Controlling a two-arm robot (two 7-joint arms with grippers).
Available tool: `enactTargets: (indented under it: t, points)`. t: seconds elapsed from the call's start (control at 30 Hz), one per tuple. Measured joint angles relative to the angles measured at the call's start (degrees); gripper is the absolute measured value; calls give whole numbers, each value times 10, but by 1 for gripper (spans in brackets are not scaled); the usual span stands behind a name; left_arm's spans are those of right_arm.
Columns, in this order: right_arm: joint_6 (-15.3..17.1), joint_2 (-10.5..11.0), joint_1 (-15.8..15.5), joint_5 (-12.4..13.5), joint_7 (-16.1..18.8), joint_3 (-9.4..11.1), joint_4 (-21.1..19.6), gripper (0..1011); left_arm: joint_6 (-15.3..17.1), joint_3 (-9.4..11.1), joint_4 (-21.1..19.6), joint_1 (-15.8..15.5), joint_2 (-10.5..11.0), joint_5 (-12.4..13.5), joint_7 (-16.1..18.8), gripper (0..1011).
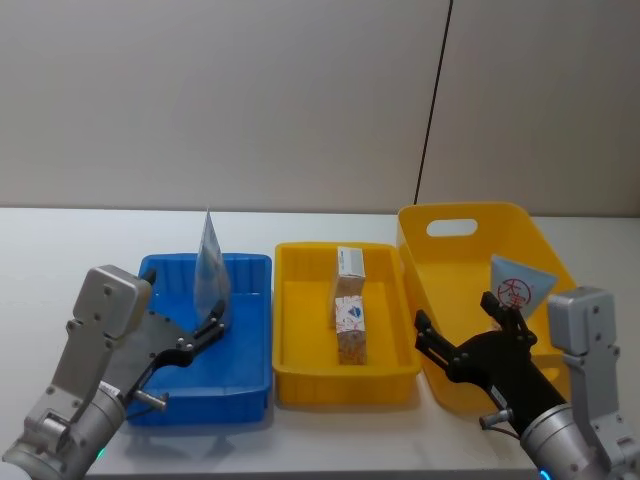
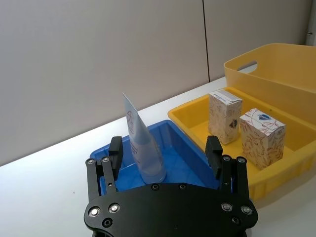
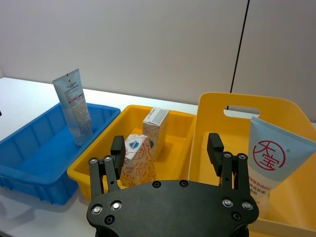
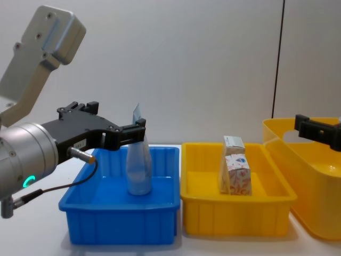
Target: Bimanual collaborative sorting of washing and personal care products
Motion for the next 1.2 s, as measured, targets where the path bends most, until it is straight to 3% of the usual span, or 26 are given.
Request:
enactTargets:
  t: [0.67,1.2]
  points:
    - [10,-7,12,-1,5,-8,4,1002,0,0,0,0,0,0,0,1001]
    - [82,-53,77,-24,-8,-46,51,1002,0,0,0,0,0,0,0,1001]
